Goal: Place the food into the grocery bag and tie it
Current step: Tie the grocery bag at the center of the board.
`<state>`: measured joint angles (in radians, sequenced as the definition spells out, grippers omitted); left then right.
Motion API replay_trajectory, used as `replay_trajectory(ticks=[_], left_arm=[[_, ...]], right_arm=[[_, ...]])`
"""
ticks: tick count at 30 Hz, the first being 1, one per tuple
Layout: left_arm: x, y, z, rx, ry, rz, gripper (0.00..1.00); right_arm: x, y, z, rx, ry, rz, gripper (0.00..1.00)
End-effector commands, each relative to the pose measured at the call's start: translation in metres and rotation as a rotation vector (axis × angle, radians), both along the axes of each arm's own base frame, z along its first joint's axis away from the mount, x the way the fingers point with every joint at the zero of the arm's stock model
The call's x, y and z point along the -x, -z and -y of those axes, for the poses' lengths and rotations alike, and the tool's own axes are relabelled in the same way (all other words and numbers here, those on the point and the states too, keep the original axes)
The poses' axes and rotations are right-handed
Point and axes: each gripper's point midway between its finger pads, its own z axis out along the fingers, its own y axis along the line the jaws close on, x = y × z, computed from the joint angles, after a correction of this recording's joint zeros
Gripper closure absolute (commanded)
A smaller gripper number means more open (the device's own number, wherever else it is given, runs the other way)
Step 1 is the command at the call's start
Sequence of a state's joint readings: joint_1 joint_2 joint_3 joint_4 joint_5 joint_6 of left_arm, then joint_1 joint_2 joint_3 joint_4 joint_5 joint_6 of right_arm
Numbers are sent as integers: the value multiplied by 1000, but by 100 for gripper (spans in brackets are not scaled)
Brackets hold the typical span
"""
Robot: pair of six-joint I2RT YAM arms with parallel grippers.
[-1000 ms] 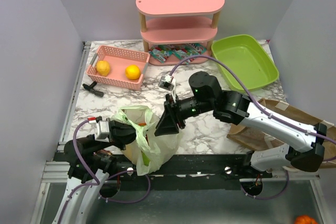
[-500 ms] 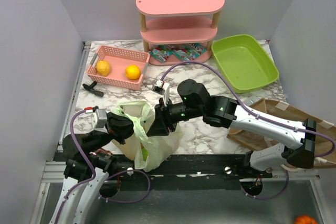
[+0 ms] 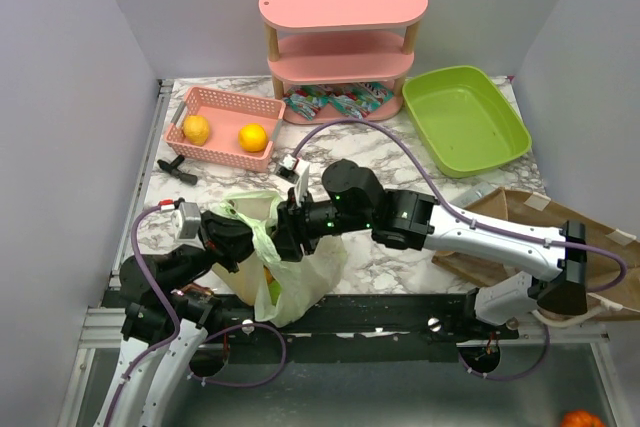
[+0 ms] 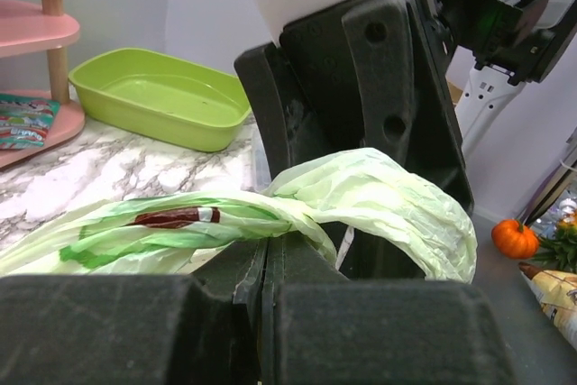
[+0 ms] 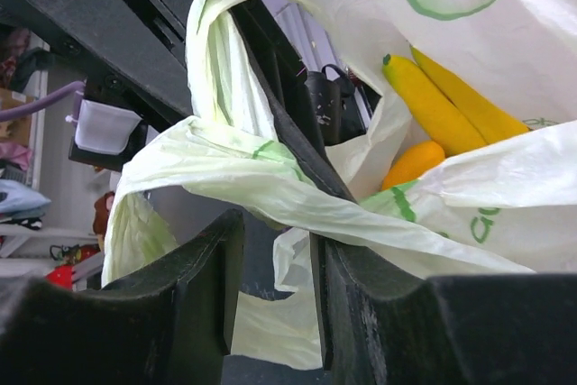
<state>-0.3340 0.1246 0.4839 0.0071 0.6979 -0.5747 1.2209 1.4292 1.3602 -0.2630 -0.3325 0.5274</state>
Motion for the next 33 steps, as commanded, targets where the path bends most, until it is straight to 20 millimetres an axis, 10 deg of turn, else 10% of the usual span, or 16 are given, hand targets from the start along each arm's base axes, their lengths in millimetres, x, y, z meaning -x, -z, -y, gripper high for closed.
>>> replay_trajectory(ticks=[1,17,29,33], left_arm=[[-3,-9,-6,33,-44,2,100],[-2,-11,-7,40,-49,4,100],[-2,-7,-8,29,-58,-6,100],[-7,-6,-10,14,-88,-12,100]], right_arm=[[-3,-16,-16,-52,33,34,58],[-37,-27,-7,-66,264,93,44],[-42,-21,-8,-50,306,108,97],[-40,-27,0,-39,309,112,99]])
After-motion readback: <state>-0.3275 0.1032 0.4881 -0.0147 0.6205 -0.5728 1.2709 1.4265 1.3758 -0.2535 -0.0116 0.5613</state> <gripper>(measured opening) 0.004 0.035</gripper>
